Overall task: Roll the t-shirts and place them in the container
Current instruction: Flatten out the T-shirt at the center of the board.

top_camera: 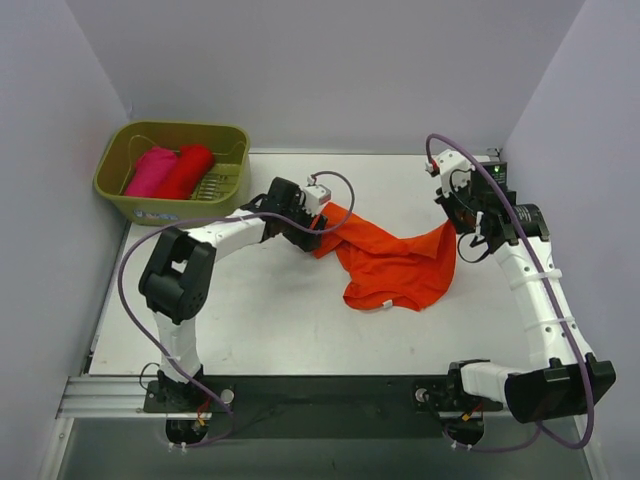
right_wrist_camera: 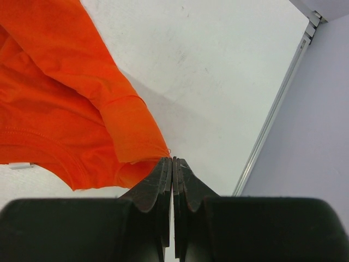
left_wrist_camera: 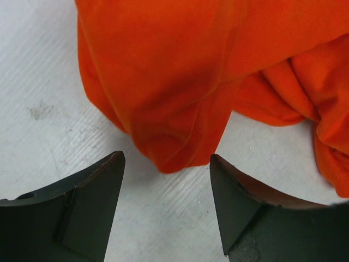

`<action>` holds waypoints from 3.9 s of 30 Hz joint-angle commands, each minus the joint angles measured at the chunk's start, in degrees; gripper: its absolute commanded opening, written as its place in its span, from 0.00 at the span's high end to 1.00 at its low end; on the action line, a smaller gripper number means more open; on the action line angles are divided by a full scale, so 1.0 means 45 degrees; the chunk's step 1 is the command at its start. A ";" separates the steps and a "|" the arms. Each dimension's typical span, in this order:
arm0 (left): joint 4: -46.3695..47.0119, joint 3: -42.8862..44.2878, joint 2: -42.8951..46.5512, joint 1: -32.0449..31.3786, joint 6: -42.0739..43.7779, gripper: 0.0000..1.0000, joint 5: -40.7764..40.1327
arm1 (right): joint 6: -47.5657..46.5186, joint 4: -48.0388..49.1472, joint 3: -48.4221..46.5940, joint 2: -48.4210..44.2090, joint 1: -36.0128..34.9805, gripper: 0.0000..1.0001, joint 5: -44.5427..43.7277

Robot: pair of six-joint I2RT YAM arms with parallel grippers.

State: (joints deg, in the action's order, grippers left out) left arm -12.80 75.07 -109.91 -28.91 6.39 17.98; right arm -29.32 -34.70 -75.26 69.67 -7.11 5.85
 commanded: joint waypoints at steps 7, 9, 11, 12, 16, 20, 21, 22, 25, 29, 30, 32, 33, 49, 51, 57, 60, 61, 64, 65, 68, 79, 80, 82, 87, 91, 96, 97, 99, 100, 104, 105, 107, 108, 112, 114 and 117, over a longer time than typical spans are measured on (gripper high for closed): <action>0.0247 0.1327 0.0064 0.0133 0.0240 1.00 -0.0928 | 0.0364 0.0600 0.0066 0.0260 0.0077 1.00 0.0088; -0.0240 0.1326 0.0709 0.0426 0.0433 1.00 -0.0657 | 0.0305 0.0621 -0.0206 0.0260 0.0213 1.00 -0.0146; -0.0650 0.1443 0.1997 0.0894 0.0804 1.00 -0.0422 | 0.0402 0.0660 -0.1064 0.0357 0.0505 1.00 -0.0186; -0.1194 0.1772 0.2427 0.1032 0.1328 1.00 0.0101 | 0.0461 0.0660 -0.1416 0.0377 0.0797 1.00 -0.0186; -0.3401 0.3275 0.4594 0.1950 0.3048 1.00 0.2366 | 0.0929 0.0543 -0.3212 0.0397 0.1287 1.00 -0.0205; -0.6233 0.4664 0.5730 0.2068 0.4709 1.00 0.2840 | 0.1203 0.0270 -0.4445 -0.0244 0.1347 1.00 0.0008; -0.7108 0.4840 0.5965 0.2049 0.5099 1.00 0.2918 | 0.1261 0.0211 -0.4756 -0.0441 0.1366 1.00 0.0145; -0.7407 0.4977 0.6528 0.2049 0.5180 1.00 0.3054 | 0.1281 0.0075 -0.4875 -0.0656 0.1347 1.00 0.0301; -0.7937 0.4862 0.7858 0.1990 0.5512 1.00 0.3075 | 0.1301 -0.0062 -0.5188 -0.1612 0.1308 1.00 0.0848; -0.6753 0.3890 0.9713 0.1717 0.6176 1.00 0.2511 | 0.1496 -0.0043 -0.5403 -0.2667 0.1307 1.00 0.0616; -0.6437 0.3595 1.0278 0.1658 0.6448 1.00 0.2490 | 0.1496 -0.0063 -0.5500 -0.2708 0.1308 1.00 0.0479; -0.5851 0.3106 1.0614 0.1424 0.6529 1.00 0.2470 | 0.1652 0.0054 -0.5871 -0.2612 0.1346 1.00 0.0225; -0.5848 0.3065 1.0615 0.1346 0.6529 1.00 0.2431 | 0.1730 0.0151 -0.5969 -0.2495 0.1405 1.00 0.0050; -0.3827 -0.0629 0.4645 0.0955 0.8270 0.85 0.1363 | 0.1887 0.3100 0.0553 0.1539 0.2498 1.00 0.1825; -0.3194 0.0246 0.2621 0.0955 0.7274 0.78 0.0424 | 0.2022 0.3198 -0.0047 0.2754 0.2654 1.00 0.1962; -0.2003 0.1935 0.1957 0.0839 0.4674 0.47 -0.1904 | 0.2746 0.2789 -0.2744 0.6429 0.3241 1.00 0.2118; -0.2136 0.0588 0.2957 0.0740 0.4790 0.47 -0.1303 | 0.2824 0.2789 -0.3196 0.6958 0.3183 1.00 0.2469; -0.2504 0.0275 0.3133 0.0740 0.4984 0.47 -0.1126 | 0.2902 0.2789 -0.3119 0.7037 0.3144 1.00 0.2509; -0.3829 -0.0275 0.3389 0.0779 0.5646 0.51 -0.0150 | 0.3019 0.2847 -0.2768 0.6863 0.2910 1.00 0.2529; -0.4358 -0.0198 0.3253 0.0798 0.5940 0.51 0.0297 | 0.3020 0.2886 -0.2438 0.6784 0.2832 1.00 0.2568; -0.6137 0.0271 0.2649 0.0818 0.6470 0.52 0.1063 | 0.2961 0.2847 -0.1987 0.6569 0.2519 1.00 0.2646; -0.5418 -0.0217 0.1983 0.0603 0.6040 0.44 0.0263 | 0.2825 0.2867 -0.1732 0.6491 0.2343 1.00 0.2490; -0.5399 -0.0236 0.1770 0.0565 0.6079 0.45 0.0069 | 0.2805 0.2867 -0.1712 0.6510 0.2362 1.00 0.2451; -0.5302 -0.0334 0.1651 0.0525 0.6157 0.47 -0.0107 | 0.2805 0.2867 -0.1615 0.6471 0.2362 1.00 0.2431; -0.4891 -0.0530 0.1300 0.0447 0.6157 0.51 -0.0614 | 0.2766 0.2867 -0.1478 0.6315 0.2362 1.00 0.2451; -0.4910 -0.0354 0.1065 0.0427 0.6235 0.53 -0.0733 | 0.2785 0.2867 -0.1400 0.6315 0.2421 1.00 0.2431; -0.4930 -0.0295 0.0909 0.0427 0.6274 0.61 -0.0773 | 0.2805 0.2945 -0.1322 0.6354 0.2460 1.00 0.2431; -0.4949 -0.0276 0.0908 0.0427 0.6294 0.67 -0.0753 | 0.2805 0.2945 -0.1321 0.6373 0.2460 1.00 0.2451; -0.5007 -0.0256 0.0869 0.0427 0.6275 0.76 -0.0714 | 0.2805 0.2945 -0.1341 0.6412 0.2460 1.00 0.2470; -0.5027 -0.0256 0.0850 0.0427 0.6313 0.84 -0.0675 | 0.2805 0.2945 -0.1341 0.6413 0.2460 1.00 0.2470; -0.5222 -0.0236 0.0889 0.0447 0.6470 0.97 -0.0558 | 0.2805 0.2964 -0.1419 0.6491 0.2460 1.00 0.2451; -0.5281 -0.0236 0.0927 0.0447 0.6470 1.00 -0.0480 | 0.2824 0.2965 -0.1438 0.6529 0.2460 1.00 0.2451; -0.5378 -0.0120 0.1044 0.0505 0.6509 1.00 -0.0344 | 0.2824 0.2965 -0.1458 0.6530 0.2460 1.00 0.2451; -0.5592 -0.0003 0.1122 0.0544 0.6548 1.00 -0.0227 | 0.2824 0.2965 -0.1478 0.6530 0.2479 1.00 0.2412; -0.5983 0.0894 0.1766 0.1147 0.6548 1.00 -0.0167 | 0.2941 0.2945 -0.1750 0.6432 0.2596 1.00 0.2295; -0.6237 0.1730 0.2235 0.1364 0.6567 1.00 -0.0166 | 0.3039 0.2945 -0.2199 0.6316 0.2674 1.00 0.2159; -0.6336 0.2612 0.2821 0.1793 0.6684 1.00 -0.0342 | 0.3001 0.2692 -0.3193 0.6121 0.2772 1.00 0.2041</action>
State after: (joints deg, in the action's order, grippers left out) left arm -40.51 79.05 -104.31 -23.42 35.20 15.44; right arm -16.43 -22.06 -82.81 101.54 4.47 16.29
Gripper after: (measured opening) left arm 0.031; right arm 0.026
